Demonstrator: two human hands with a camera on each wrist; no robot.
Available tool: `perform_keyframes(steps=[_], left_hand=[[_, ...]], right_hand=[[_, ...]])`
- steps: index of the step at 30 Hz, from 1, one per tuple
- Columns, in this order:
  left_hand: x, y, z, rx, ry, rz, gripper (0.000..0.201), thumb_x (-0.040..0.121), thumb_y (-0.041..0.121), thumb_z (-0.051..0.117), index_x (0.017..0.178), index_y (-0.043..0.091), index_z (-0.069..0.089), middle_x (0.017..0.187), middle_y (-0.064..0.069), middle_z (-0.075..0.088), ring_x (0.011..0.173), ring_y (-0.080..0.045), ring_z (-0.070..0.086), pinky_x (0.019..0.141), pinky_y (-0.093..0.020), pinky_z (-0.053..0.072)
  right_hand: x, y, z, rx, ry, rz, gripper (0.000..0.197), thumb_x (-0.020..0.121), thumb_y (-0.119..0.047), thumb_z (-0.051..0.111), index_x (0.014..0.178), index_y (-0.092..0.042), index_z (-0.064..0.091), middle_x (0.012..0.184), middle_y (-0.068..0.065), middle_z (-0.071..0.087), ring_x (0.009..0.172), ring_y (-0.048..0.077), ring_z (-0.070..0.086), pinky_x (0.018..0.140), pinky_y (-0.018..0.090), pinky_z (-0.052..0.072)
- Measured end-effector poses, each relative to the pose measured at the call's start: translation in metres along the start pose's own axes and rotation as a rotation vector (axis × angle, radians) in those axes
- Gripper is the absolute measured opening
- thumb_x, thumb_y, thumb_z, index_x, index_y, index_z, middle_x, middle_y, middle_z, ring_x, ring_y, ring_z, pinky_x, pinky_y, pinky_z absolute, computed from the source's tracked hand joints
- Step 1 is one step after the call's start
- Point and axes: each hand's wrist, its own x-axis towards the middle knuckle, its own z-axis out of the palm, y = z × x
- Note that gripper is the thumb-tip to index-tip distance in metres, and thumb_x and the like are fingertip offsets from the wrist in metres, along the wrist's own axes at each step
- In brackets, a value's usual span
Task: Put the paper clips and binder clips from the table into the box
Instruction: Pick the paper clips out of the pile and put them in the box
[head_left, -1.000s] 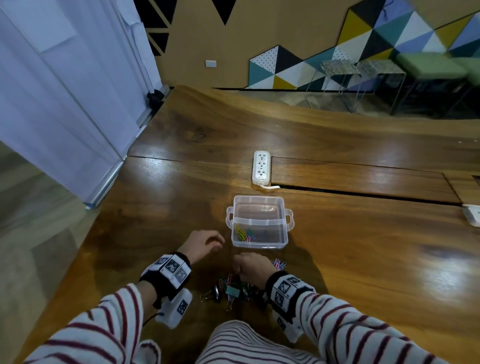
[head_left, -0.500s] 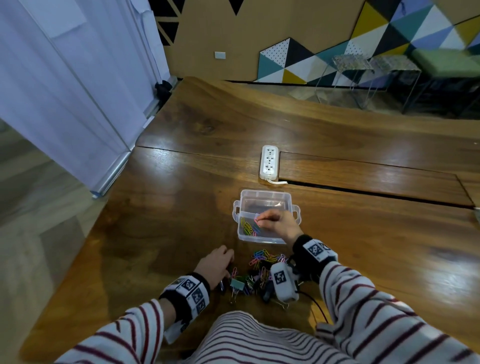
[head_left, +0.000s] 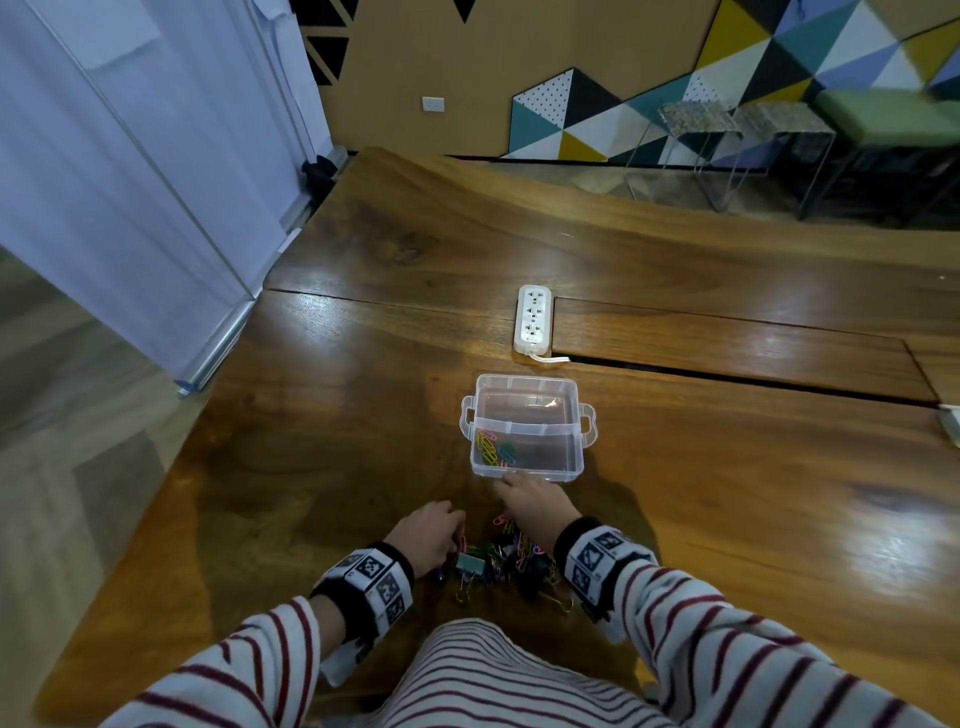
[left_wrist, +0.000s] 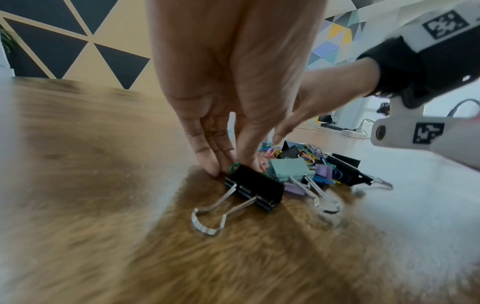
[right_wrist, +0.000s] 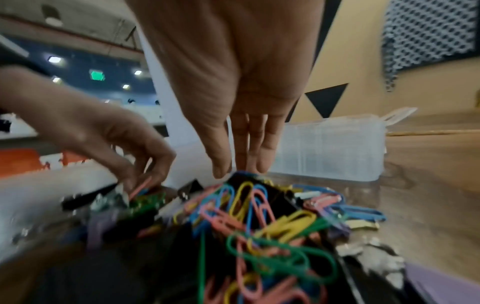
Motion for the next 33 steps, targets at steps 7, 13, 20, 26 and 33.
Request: perform_keyframes(steps=[7,13,20,26,33], left_hand=[[-0.001,-0.004,-0.007,-0.034,-0.037,0.021,0.016,0.090,0.014,0.052,0.105,0.012,0.057,0.115,-0.008,0.051,0.109,-0.025,0.050,0.086,-0.038,0.044],[-0.003,-0.022,-0.023,-0.459,-0.044,-0.046,0.008,0.091,0.006,0.050,0.094,0.010,0.056,0.097,-0.008,0.068,0.089,-0.015,0.065,0.072,-0.020,0.051],[-0.004,-0.028,-0.045,-0.656,0.078,-0.035,0.007,0.089,0.008,0.056,0.089,0.015,0.057,0.089,-0.001,0.067,0.080,-0.004,0.065,0.073,-0.016,0.053],[0.024,-0.004,-0.075,-0.582,0.220,0.072,0.006,0.087,0.012,0.059,0.093,0.012,0.059,0.096,0.002,0.063,0.088,-0.007,0.058,0.083,-0.018,0.048],[0.063,0.011,-0.091,-0.497,0.204,0.058,0.018,0.089,0.011,0.056,0.106,0.008,0.063,0.110,-0.009,0.068,0.101,-0.014,0.063,0.090,-0.024,0.048]], right_hand=[[0.002,-0.002,0.005,0.037,0.007,0.070,0.022,0.089,-0.007,0.049,0.111,-0.010,0.048,0.117,0.010,0.053,0.108,0.027,0.049,0.087,0.041,0.047],[-0.003,0.006,0.005,0.264,0.016,0.145,0.013,0.087,-0.012,0.055,0.099,-0.016,0.060,0.103,0.003,0.062,0.096,0.019,0.059,0.085,0.034,0.051],[-0.012,0.019,-0.008,0.595,0.104,0.206,0.007,0.080,-0.006,0.064,0.082,-0.013,0.065,0.089,0.004,0.068,0.080,0.016,0.064,0.076,0.032,0.056],[-0.020,0.019,-0.008,0.887,0.085,0.285,0.008,0.080,-0.003,0.064,0.084,-0.010,0.065,0.080,0.000,0.064,0.068,0.010,0.063,0.062,0.017,0.055],[-0.030,0.023,-0.003,1.066,0.041,0.380,0.011,0.079,-0.003,0.066,0.089,-0.001,0.066,0.078,0.002,0.068,0.060,0.002,0.066,0.060,0.015,0.053]])
